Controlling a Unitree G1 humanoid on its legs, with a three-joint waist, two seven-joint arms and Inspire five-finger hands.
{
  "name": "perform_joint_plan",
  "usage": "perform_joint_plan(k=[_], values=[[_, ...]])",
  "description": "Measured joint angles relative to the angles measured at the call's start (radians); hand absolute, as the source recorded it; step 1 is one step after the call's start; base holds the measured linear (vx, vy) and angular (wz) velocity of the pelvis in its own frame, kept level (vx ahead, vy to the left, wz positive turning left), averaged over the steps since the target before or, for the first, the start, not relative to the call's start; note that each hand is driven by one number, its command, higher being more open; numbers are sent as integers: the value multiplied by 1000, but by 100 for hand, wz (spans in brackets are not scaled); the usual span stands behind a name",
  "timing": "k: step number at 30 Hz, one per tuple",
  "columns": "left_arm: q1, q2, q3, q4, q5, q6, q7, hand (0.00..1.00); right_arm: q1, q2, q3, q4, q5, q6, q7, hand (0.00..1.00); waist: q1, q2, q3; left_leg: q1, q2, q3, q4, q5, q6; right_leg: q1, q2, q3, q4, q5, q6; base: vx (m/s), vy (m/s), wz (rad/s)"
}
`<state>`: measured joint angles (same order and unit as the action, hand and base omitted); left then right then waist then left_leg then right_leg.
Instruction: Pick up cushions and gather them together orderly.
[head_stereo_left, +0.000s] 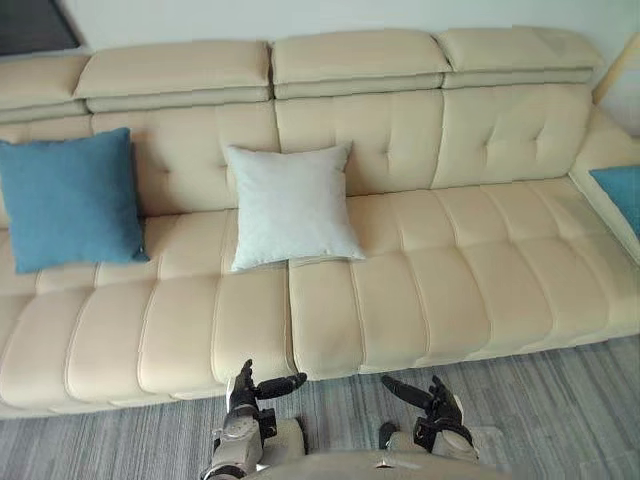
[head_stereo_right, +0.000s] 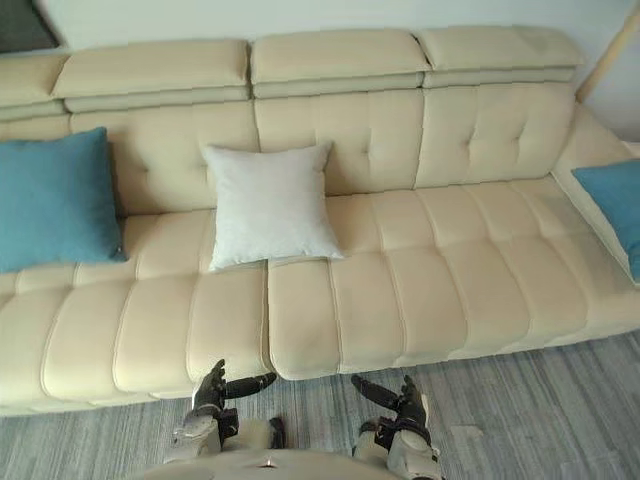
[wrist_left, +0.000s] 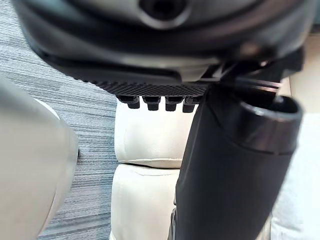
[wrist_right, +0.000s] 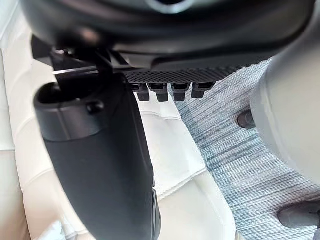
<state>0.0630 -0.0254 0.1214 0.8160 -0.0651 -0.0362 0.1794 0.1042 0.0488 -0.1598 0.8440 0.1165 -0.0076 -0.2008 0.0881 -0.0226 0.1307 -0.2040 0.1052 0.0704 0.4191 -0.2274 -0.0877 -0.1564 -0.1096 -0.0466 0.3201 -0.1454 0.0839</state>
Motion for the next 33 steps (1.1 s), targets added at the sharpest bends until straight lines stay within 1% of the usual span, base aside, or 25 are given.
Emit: perform_joint_plan(k=[3,5,6,10,12,14,15,16,17,18,19,20,21,22,23,24,25,26,27,28,29,30,31,32,33], values=[[-2,1,0,31,25,2,0,100,-3,2,-19,-2,2,-1,1,100,-14,14,-9,24,-22,14,-32,-1,2,7,1,57,-41,25,2,34,114,-35],[-3,1,0,43,41,3,0,100,-3,3,-23,-2,3,-3,1,100,-16,24,-14,36,-21,34,-32,-6,9,8,11,81,-54,35,12,73,49,-45],[-7,0,0,59,56,3,-1,100,-3,6,-38,-3,3,-3,1,100,-19,30,-17,53,-10,56,-31,-15,12,20,24,105,-74,44,15,113,33,-57],[-28,-1,-9,96,80,5,-11,100,-8,14,-86,-2,4,-6,0,100,-27,29,-19,87,1,56,-29,-13,17,32,54,180,-128,79,5,135,13,-72],[-39,-2,-30,111,99,7,-11,100,-14,14,-94,0,4,-6,-2,100,-32,29,-18,97,12,77,-29,-15,19,10,74,221,-135,107,-6,83,6,-104],[-43,-6,-30,111,100,7,-9,100,-20,16,-93,2,4,-8,-4,100,-32,30,-19,103,30,116,-30,-17,23,-21,97,224,-135,147,-16,36,-29,-138],[-48,-6,-29,112,100,7,-4,100,-37,15,-93,22,4,-13,-7,100,-32,35,-17,118,50,158,-49,-15,27,-49,124,166,-155,210,-56,5,-77,-178],[-50,-2,-28,111,101,7,-4,100,-49,15,-93,39,3,-13,-8,100,-33,40,-17,134,70,198,-64,-14,29,-47,139,85,-205,259,-105,-2,-95,-189],[-51,0,-28,111,101,7,-3,100,-53,14,-93,46,3,-13,-9,100,-32,51,-13,141,87,223,-77,-13,31,-45,139,32,-224,260,-128,3,-161,-174],[-56,13,-40,111,101,8,-2,100,-66,8,-94,69,0,-12,-18,100,-45,48,-11,181,88,299,-116,-13,30,-54,106,-213,-161,165,-193,20,-167,-161],[-56,28,-65,111,101,7,-1,100,-70,-2,-95,94,0,-6,-28,100,-45,44,-12,207,81,353,-124,-13,30,-43,74,-362,-135,107,-205,22,-140,-147],[-58,33,-74,112,101,7,-2,100,-73,-9,-95,101,-1,-6,-31,100,-46,45,-8,219,78,367,-122,-14,29,-36,68,-383,-139,105,-195,2,-76,-124],[-61,44,-96,112,101,7,-2,100,-89,-40,-95,112,-3,-5,-39,100,-59,67,7,249,77,382,-128,-15,24,-21,82,-381,-146,110,-176,6,-74,-92],[-67,49,-109,112,101,6,-2,100,-90,-58,-93,119,-5,-5,-42,100,-68,79,17,263,84,381,-130,-19,18,-9,107,-345,-164,118,-170,11,-110,-86],[-68,51,-114,112,101,4,-2,100,-91,-62,-92,129,-7,-5,-42,100,-67,83,18,267,93,381,-125,-19,18,-4,122,-325,-176,124,-168,29,-120,-70],[-67,58,-115,113,101,3,-2,100,-94,-74,-90,146,-7,-4,-42,100,-64,87,18,267,112,381,-91,-19,18,5,145,-296,-193,127,-166,37,-162,-86],[-55,69,-114,113,101,3,-2,100,-97,-76,-89,154,-7,-3,-42,100,-64,87,21,255,143,377,-9,-19,19,24,173,-264,-215,127,-167,72,-304,-116],[-37,76,-113,113,102,3,-4,100,-92,-79,-88,154,-7,-4,-42,100,-63,88,32,206,207,352,170,-16,37,63,213,-236,-249,120,-177,64,-260,-98],[-35,76,-113,113,102,3,-5,100,-92,-81,-88,155,-7,-4,-42,100,-63,90,39,181,228,326,236,-10,65,76,228,-225,-255,120,-178,78,-261,-90],[-24,72,-114,114,103,3,-11,100,-90,-82,-86,155,-7,-3,-43,100,-64,84,52,132,239,251,357,-35,88,87,254,-187,-253,123,-201,87,-150,-74],[-18,70,-110,108,104,8,-23,100,-91,-89,-87,157,-8,-2,-45,100,-58,92,63,85,216,164,445,-60,86,101,274,-148,-248,129,-215,111,-176,-93],[-21,73,-108,106,103,7,-27,100,-92,-95,-88,170,-8,-2,-49,100,-54,86,69,46,180,95,485,-76,73,107,284,-116,-248,129,-217,126,-135,-102],[-24,73,-105,105,103,6,-22,100,-94,-98,-89,178,-8,1,-52,100,-40,81,72,7,130,37,491,-88,59,114,287,-87,-249,129,-217,106,-86,-89],[-29,73,-105,103,103,6,-18,100,-93,-98,-89,178,-8,3,-54,100,-39,79,79,-12,103,9,490,-95,53,123,287,-70,-251,129,-217,168,-102,-90],[-36,67,-106,96,104,6,-17,100,-89,-95,-90,180,-7,9,-59,100,-39,76,85,-51,41,-37,469,-105,46,146,289,-36,-259,130,-216,180,-67,-79]])
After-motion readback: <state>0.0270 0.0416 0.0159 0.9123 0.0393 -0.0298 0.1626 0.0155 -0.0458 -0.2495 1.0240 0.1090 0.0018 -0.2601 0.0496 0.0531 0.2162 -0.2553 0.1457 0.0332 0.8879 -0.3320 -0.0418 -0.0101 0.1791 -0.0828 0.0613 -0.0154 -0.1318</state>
